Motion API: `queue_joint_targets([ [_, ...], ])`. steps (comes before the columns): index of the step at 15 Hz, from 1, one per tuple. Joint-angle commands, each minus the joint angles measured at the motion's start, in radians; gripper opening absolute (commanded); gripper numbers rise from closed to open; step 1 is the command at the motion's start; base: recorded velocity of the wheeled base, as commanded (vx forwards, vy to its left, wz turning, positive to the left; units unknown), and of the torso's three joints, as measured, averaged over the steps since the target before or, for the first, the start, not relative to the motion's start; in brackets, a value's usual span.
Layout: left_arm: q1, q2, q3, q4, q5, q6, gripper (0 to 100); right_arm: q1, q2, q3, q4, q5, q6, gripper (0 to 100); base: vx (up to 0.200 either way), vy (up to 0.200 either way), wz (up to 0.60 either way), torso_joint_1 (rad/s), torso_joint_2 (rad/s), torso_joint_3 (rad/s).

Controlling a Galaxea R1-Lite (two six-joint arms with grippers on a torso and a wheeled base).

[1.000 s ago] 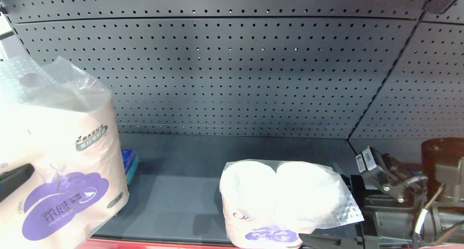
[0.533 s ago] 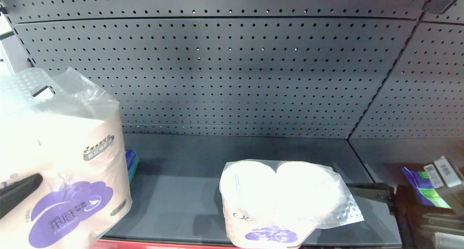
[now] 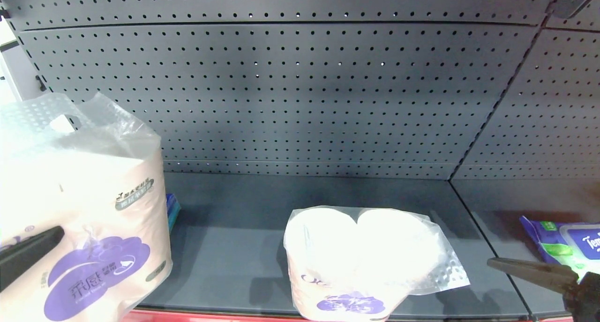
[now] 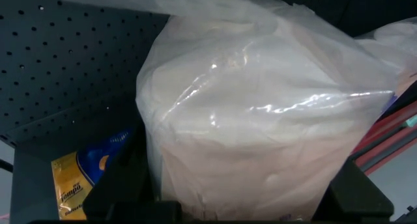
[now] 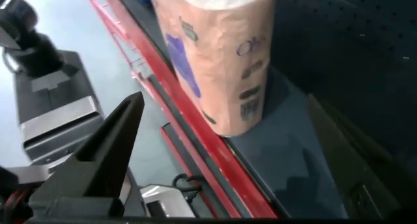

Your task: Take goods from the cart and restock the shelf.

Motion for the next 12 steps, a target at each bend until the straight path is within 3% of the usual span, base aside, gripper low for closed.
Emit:
queue_joint_targets([
  [1, 0.000, 0.003, 0.009, 0.000, -0.001, 0.000, 0, -0.002, -0.110, 0.047, 0.000, -0.065, 0.005, 100, 0.000, 0.000, 0.00, 0.000, 0.00, 0.000],
  [2, 0.000, 0.005, 0.007, 0.000, -0.001, 0.000, 0, -0.002, -0.130, 0.059, 0.000, -0.095, 0.008, 100, 0.000, 0.000, 0.00, 0.000, 0.00, 0.000],
  [4, 0.000, 0.016, 0.004, 0.000, -0.001, 0.000, 0, -0.017, -0.235, 0.121, 0.001, -0.316, 0.012, 100, 0.000, 0.000, 0.00, 0.000, 0.00, 0.000],
  [6, 0.000, 0.017, 0.003, 0.000, -0.001, 0.000, 0, -0.033, -0.328, 0.134, 0.010, -0.467, 0.032, 100, 0.000, 0.000, 0.00, 0.000, 0.00, 0.000],
  [9, 0.000, 0.028, 0.003, 0.000, -0.004, 0.000, 0, -0.074, -0.486, 0.134, 0.191, -0.664, 0.034, 100, 0.000, 0.000, 0.00, 0.000, 0.00, 0.000],
  [12, -0.002, 0.060, -0.003, -0.002, -0.019, -0.011, 0, -0.112, -0.701, 0.110, 0.454, -0.743, 0.006, 100, 0.000, 0.000, 0.00, 0.000, 0.00, 0.000],
])
